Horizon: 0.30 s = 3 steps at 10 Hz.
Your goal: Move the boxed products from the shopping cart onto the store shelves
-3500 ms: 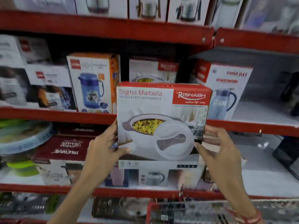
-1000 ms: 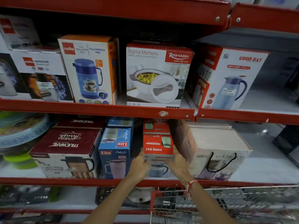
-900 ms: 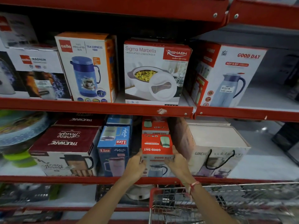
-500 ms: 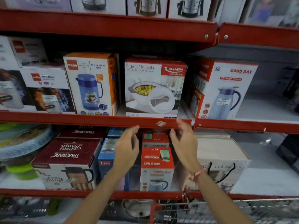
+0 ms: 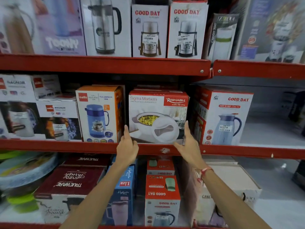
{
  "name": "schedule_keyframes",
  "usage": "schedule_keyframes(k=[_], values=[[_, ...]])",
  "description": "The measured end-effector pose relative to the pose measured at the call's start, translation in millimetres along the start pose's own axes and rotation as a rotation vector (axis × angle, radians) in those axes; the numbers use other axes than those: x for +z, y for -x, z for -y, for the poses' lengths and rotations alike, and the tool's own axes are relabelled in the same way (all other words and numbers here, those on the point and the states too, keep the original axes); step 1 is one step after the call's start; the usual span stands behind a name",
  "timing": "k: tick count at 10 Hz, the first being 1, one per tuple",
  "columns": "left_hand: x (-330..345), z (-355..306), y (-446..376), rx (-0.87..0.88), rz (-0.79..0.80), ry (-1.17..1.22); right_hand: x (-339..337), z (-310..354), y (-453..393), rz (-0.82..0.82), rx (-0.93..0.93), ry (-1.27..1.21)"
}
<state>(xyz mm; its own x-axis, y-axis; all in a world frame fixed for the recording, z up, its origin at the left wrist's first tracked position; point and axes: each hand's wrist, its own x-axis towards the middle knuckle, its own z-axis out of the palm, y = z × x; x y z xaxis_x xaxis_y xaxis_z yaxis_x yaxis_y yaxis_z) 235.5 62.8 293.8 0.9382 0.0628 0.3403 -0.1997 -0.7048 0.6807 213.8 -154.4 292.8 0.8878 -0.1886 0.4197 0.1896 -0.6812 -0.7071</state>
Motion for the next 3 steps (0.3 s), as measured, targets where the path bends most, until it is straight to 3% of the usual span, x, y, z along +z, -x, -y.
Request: schedule_keyframes(k=[1, 2, 3], values=[[-8.4, 1.2, 5.2, 0.011, 0.048, -0.052, -5.0, -0.1, 6.0, 0.005, 0.024, 0.064], [-25.3, -17.0, 3.8, 0.064, -0.061, -0.014, -15.5, 25.0, -1.0, -0.117, -0.054, 0.095], [-59.2, -52.8, -9.1, 0.321, -0.369, -0.022, -39.1, 72.1, -15.7, -0.376, -0.344, 0.203]])
